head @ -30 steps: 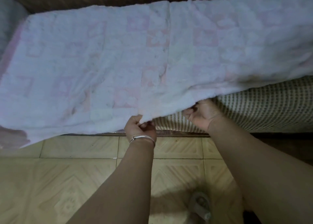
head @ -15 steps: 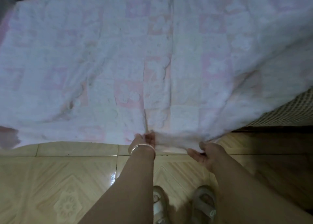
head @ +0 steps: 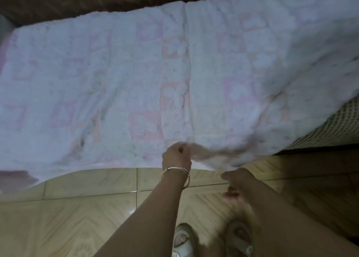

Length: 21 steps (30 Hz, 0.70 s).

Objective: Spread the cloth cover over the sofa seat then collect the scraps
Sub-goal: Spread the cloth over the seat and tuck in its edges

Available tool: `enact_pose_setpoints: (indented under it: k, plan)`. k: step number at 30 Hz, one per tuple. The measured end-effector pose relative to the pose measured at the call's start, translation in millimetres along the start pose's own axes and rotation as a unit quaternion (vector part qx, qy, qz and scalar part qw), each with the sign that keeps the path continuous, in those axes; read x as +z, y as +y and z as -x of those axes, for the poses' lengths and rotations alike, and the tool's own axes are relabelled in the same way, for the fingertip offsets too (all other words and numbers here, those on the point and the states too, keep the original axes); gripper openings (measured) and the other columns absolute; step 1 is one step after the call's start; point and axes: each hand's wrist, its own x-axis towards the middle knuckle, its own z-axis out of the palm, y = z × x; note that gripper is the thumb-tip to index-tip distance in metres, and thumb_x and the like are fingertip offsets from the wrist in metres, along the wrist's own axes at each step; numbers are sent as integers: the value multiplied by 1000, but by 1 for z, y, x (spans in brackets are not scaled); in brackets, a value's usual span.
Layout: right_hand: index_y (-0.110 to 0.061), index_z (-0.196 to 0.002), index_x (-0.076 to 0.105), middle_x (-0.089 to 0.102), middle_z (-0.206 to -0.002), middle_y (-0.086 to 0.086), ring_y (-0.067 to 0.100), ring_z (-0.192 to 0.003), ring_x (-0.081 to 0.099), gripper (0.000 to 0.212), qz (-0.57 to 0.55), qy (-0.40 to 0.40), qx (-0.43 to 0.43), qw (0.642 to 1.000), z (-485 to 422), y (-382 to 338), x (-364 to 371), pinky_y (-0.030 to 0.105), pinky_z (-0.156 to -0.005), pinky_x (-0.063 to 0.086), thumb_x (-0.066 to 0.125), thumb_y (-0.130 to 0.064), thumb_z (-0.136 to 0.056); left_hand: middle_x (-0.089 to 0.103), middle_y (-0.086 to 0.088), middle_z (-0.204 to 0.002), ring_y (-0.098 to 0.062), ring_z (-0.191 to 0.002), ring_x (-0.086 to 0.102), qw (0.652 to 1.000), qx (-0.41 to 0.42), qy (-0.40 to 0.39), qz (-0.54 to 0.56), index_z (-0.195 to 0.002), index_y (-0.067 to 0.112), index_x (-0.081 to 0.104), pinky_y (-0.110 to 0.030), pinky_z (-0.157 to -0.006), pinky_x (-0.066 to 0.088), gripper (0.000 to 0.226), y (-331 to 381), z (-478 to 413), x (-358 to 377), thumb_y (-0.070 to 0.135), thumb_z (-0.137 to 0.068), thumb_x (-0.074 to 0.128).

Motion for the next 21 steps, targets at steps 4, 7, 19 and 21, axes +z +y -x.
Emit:
enact_pose_setpoints:
  k: [4,7,19,21]
  plan:
    - [-3,-78,55,59,-81,19,27,-67,53,21,165,154,-248,942,26,-56,-1,29,-61,41,48,-17,-92,60,-10,-103,-28,-92,58,943,300,70,-125,-104,9,61,-35,-74,48,26,45,14,5,14,-79,65]
    - [0,-114,52,57,-116,20,34,-105,55,36,200,303,-380,851,43,-100,-9,37,-81,45,54,-25,-88,59,-12,-110,-33,-98,56,894,360,109,-244,-111,9,59,-38,-76,45,45,71,6,11,17,-70,75]
    - [6,-123,55,58,-129,23,36,-117,57,50,117,272,-222,929,15,-122,-66,36,-90,48,59,-31,-90,60,-14,-102,-34,-98,53,882,373,55,-282,-100,6,58,-38,-78,39,18,76,-7,9,10,-82,56]
    - [7,-114,60,62,-120,24,36,-111,60,40,132,278,-236,922,11,-114,-75,33,-80,47,56,-26,-91,61,-15,-92,-36,-86,56,878,393,62,-267,-93,5,60,-39,-70,41,16,75,-3,14,10,-78,59]
